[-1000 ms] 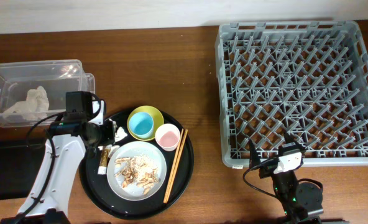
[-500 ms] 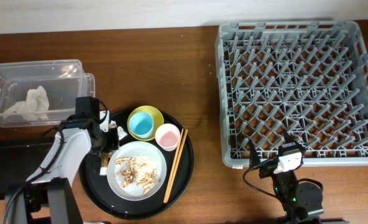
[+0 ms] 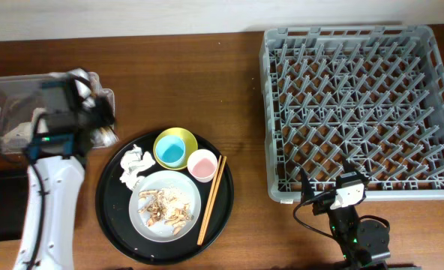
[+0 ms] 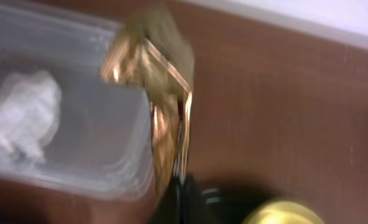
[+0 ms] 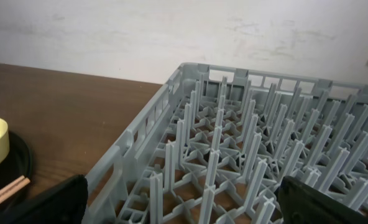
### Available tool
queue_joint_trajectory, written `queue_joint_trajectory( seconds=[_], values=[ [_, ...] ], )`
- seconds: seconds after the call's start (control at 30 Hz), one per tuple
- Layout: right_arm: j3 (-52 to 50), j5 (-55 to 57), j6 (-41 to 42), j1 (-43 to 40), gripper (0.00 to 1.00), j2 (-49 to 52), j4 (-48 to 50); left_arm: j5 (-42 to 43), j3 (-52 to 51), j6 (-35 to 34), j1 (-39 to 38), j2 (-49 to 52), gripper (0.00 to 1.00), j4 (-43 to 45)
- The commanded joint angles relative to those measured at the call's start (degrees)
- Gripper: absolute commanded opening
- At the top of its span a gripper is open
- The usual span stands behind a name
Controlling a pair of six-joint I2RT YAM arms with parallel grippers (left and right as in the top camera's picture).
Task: Sort waste into correct bins and load items into the dishwasher rack
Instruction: 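Carry the gold wrapper to the clear bin and release it, then grasp the crumpled white tissue on the tray with the left gripper, then drop the tissue into the clear bin and retract the left arm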
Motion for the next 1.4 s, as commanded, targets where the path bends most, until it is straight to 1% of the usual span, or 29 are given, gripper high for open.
queue_joint_trajectory(
  seconds=[0.0, 0.1, 0.17, 0.2, 0.23, 0.27, 0.3, 0.37, 0.4, 0.43, 0.47, 0.5, 0.53, 0.57, 0.6, 0.63, 0.67, 0.73, 0.83, 0.87, 0.9, 0.93, 1.03, 1.13, 1.17, 1.2, 1.27, 1.33, 1.37],
  values=[
    [-0.42, 0.46, 0.07, -0.31, 0.98, -0.37, -0.2, -1.36, 0.81, -6.08, 5.97, 0.02, 0.0, 16.31],
    [-0.42, 0.46, 0.04, -0.31, 0.98, -0.37, -0.2, -3.28, 0.81, -6.6, 11.5, 4.63, 0.01, 27.65],
    [-0.42, 0.46, 0.04, -0.31, 0.98, -0.37, -0.22, -3.26, 0.81, -9.99, 14.49, 9.35, 0.01, 30.1],
    [-0.42, 0.46, 0.04, -0.31, 0.98, -0.37, -0.2, -3.23, 0.81, -12.35, 15.47, 11.26, 0.2, 30.01],
    [-0.42, 0.46, 0.04, -0.31, 0.98, -0.37, -0.2, -3.26, 0.81, -12.5, 15.82, 12.35, 0.68, 29.81],
    [-0.42, 0.46, 0.04, -0.31, 0.98, -0.37, -0.2, -3.21, 0.81, -12.5, 15.82, 12.46, 0.99, 29.7],
    [-0.42, 0.46, 0.04, -0.31, 0.98, -0.37, -0.2, -1.7, 0.83, -12.48, 15.82, 11.74, 0.99, 29.57],
    [-0.42, 0.46, 0.04, -0.31, 0.98, -0.37, -0.22, 11.04, 0.83, -12.5, 15.82, 7.19, 0.99, 27.39],
    [-0.42, 0.46, 0.04, -0.31, 0.98, -0.37, -0.22, 17.68, 0.83, -12.5, 15.82, 4.33, 0.99, 23.58],
    [-0.42, 0.46, 0.04, -0.31, 0.99, -0.37, -0.2, 24.98, 0.83, -12.5, 15.82, 0.85, 0.99, 17.7],
    [-0.42, 0.46, 0.07, -0.31, 0.98, -0.37, -0.2, 30.71, 0.83, -12.48, 15.8, -2.69, 0.99, 8.41],
    [-0.42, 0.46, 0.04, -0.33, 0.98, -0.37, -0.2, 31.36, 0.81, -12.48, 15.74, -4.92, 0.99, 0.02],
    [-0.42, 0.46, 0.04, -0.31, 0.98, -0.37, -0.2, 30.64, 0.37, -10.97, 14.47, -7.23, 0.99, -13.75],
    [-0.42, 0.46, 0.04, -0.31, 0.98, -0.37, -0.2, 28.74, -0.48, -9.84, 12.31, -7.06, 0.96, -19.91],
    [-0.42, 0.46, 0.04, -0.31, 0.98, -0.37, -0.22, 22.93, -1.97, -9.86, 9.49, -6.8, 0.92, -23.96],
    [-0.42, 0.46, 0.04, -0.31, 0.98, -0.37, -0.2, 18.69, -2.86, -9.88, 7.89, -6.51, 0.89, -25.18],
    [-0.42, 0.46, 0.04, -0.31, 0.98, -0.37, -0.2, 11.91, -5.25, -9.92, 4.85, -5.86, 0.84, -25.42],
    [-0.42, 0.46, 0.04, -0.31, 0.98, -0.37, -0.2, 6.34, -7.91, -9.92, 2.32, -3.26, 0.82, -23.04],
    [-0.42, 0.46, 0.04, -0.31, 0.99, -0.37, -0.2, 6.16, -8.2, -9.94, 2.01, 4.02, 0.78, -22.12],
    [-0.42, 0.46, 0.04, -0.31, 0.98, -0.37, -0.2, 6.21, -8.2, -9.94, 2.01, 7.78, 0.73, -21.62],
    [-0.42, 0.46, 0.04, -0.31, 0.98, -0.37, -0.2, 6.38, -8.2, -9.94, 1.97, 11.34, 0.57, -21.16],
    [-0.42, 0.46, 0.04, -0.31, 0.98, -0.37, -0.2, 6.97, -8.2, -9.92, 1.97, 14.4, 0.55, -20.87],
    [-0.42, 0.46, 0.04, -0.31, 0.99, -0.37, -0.22, 8.2, -8.44, -9.9, 0.98, 18.56, 0.55, -20.61],
    [-0.42, 0.46, 0.04, -0.31, 0.98, -0.37, -0.2, 7.91, -9.92, -10.84, -1.9, 19.26, 0.55, -17.25],
    [-0.42, 0.46, 0.04, -0.31, 0.98, -0.37, -0.2, 3.48, -9.92, -13.84, -1.99, 19.3, 0.55, -15.74],
    [-0.42, 0.46, 0.07, -0.31, 0.98, -0.37, -0.2, 2.08, -9.92, -13.79, -1.99, 19.3, 0.55, -14.19],
    [-0.42, 0.46, 0.04, -0.31, 0.98, -0.37, -0.22, 2.36, -9.92, -13.79, -1.99, 19.32, 0.55, -12.35],
    [-0.42, 0.46, 0.04, -0.31, 0.98, -0.37, -0.2, 5.33, -9.99, -13.79, -2.43, 19.32, 0.55, -12.39],
    [-0.42, 0.46, 0.04, -0.31, 0.98, -0.37, -0.22, 5.35, -10.03, -13.79, -2.97, 19.32, 0.53, -12.41]
  ],
)
